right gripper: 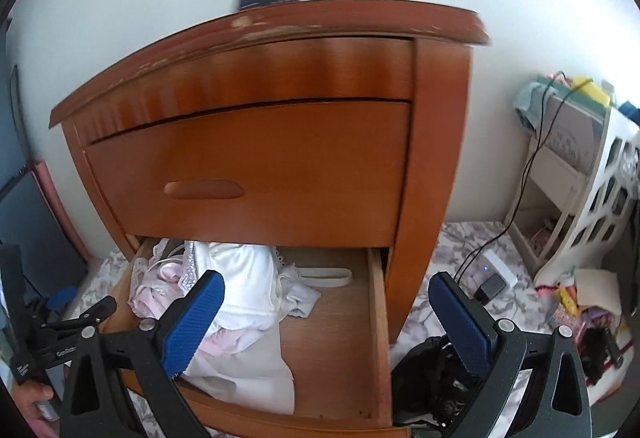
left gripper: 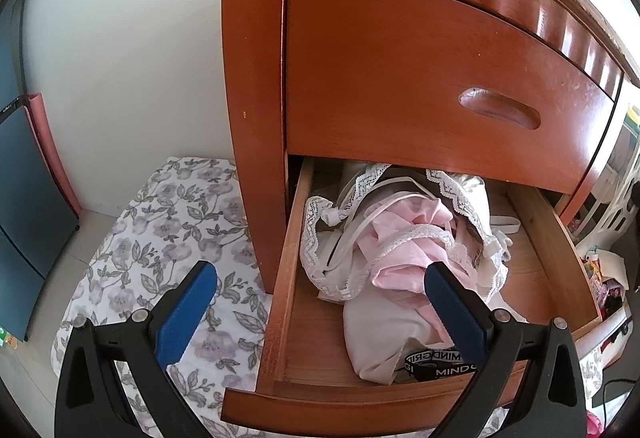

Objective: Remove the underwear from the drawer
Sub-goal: 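Move the right gripper back into the drawer toward the pink garment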

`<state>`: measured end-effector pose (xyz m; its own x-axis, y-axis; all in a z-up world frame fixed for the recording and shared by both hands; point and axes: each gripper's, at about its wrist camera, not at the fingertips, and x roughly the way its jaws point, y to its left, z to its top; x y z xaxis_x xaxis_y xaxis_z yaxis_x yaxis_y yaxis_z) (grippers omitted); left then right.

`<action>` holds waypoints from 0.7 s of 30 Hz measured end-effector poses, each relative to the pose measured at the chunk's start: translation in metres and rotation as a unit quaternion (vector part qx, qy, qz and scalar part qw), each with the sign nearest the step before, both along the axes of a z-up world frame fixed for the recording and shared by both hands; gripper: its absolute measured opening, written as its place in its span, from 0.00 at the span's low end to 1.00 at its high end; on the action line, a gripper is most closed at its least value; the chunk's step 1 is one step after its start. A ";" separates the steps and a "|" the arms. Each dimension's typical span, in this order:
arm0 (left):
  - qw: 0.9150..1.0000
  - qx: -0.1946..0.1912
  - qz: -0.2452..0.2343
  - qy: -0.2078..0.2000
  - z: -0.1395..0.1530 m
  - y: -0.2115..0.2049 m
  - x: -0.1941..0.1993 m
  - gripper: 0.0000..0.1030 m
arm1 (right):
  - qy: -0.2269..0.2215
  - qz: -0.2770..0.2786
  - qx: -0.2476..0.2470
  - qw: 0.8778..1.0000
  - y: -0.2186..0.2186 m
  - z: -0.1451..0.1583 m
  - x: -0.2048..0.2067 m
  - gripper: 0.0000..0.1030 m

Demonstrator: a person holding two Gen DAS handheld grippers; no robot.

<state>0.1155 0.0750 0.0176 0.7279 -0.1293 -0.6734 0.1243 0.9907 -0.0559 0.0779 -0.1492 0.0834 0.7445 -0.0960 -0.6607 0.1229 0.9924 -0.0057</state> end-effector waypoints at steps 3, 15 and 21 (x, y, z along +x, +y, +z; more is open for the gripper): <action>1.000 -0.003 0.002 0.000 0.000 0.002 0.001 1.00 | 0.028 0.048 0.040 0.998 0.009 -0.009 0.011 1.00; 1.000 -0.014 0.017 0.003 -0.003 0.013 0.003 1.00 | 0.129 0.132 0.060 0.981 0.044 -0.047 0.040 0.95; 1.000 -0.018 0.023 0.005 -0.005 0.017 0.005 1.00 | 0.194 0.148 0.057 0.968 0.055 -0.069 0.054 0.83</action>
